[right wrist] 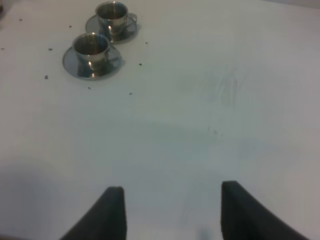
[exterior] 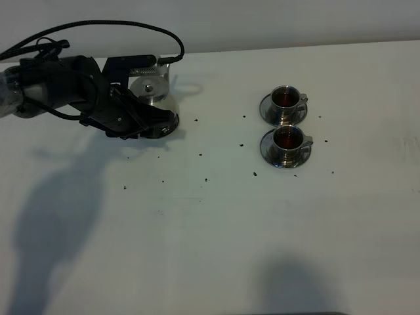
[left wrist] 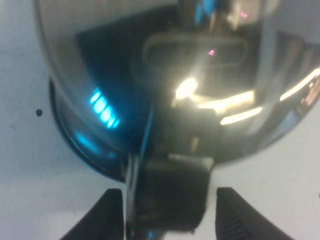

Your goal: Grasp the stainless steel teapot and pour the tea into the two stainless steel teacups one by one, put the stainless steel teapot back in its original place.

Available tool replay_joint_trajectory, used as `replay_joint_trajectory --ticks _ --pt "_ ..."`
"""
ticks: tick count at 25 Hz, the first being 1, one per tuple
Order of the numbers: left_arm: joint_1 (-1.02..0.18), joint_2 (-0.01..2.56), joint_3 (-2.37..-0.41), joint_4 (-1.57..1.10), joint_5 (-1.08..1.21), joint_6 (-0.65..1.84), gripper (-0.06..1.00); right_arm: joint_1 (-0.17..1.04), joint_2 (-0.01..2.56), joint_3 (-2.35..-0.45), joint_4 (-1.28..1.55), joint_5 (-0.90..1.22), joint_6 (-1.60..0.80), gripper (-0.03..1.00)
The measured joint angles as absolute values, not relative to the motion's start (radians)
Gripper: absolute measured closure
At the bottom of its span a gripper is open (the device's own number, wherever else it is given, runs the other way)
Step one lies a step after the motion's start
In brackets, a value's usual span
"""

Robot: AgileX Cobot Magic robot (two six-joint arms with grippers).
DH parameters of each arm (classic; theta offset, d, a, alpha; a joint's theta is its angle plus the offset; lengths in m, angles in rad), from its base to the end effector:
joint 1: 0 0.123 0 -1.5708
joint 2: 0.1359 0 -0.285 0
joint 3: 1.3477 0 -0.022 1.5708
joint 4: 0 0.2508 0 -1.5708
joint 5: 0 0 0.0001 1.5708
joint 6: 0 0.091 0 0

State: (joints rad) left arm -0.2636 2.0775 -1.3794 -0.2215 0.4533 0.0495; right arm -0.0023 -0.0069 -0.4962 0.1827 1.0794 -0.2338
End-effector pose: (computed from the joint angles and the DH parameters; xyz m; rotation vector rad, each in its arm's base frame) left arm 0.4162 -0.1214 0.1465 0.1833 2.6370 -0.2681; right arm -0.0069 0.0146 0.2758 -0.2471 2.0319 0.0721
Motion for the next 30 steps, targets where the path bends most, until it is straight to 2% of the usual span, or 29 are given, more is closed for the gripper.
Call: replay_joint_trajectory --ticks 9,18,22,30 --pt "-0.264 1.911 -1.379 -0.189 0.642 0.068 0.49 -0.002 -0.007 -0.496 0.183 1.079 -0.235 0.55" --pt "-0.264 1.677 -1.347 -0.084 1.040 0.070 0.49 -0.002 -0.007 -0.496 0.183 1.079 -0.235 0.55" --pt "-0.264 1.476 -1.196 -0.070 1.134 0.070 0.48 -0.002 -0.007 -0.496 0.183 1.079 -0.235 0.55" --pt "-0.264 1.011 -0.760 -0.008 1.121 0.000 0.48 -0.002 -0.007 -0.496 0.183 1.079 -0.235 0.55"
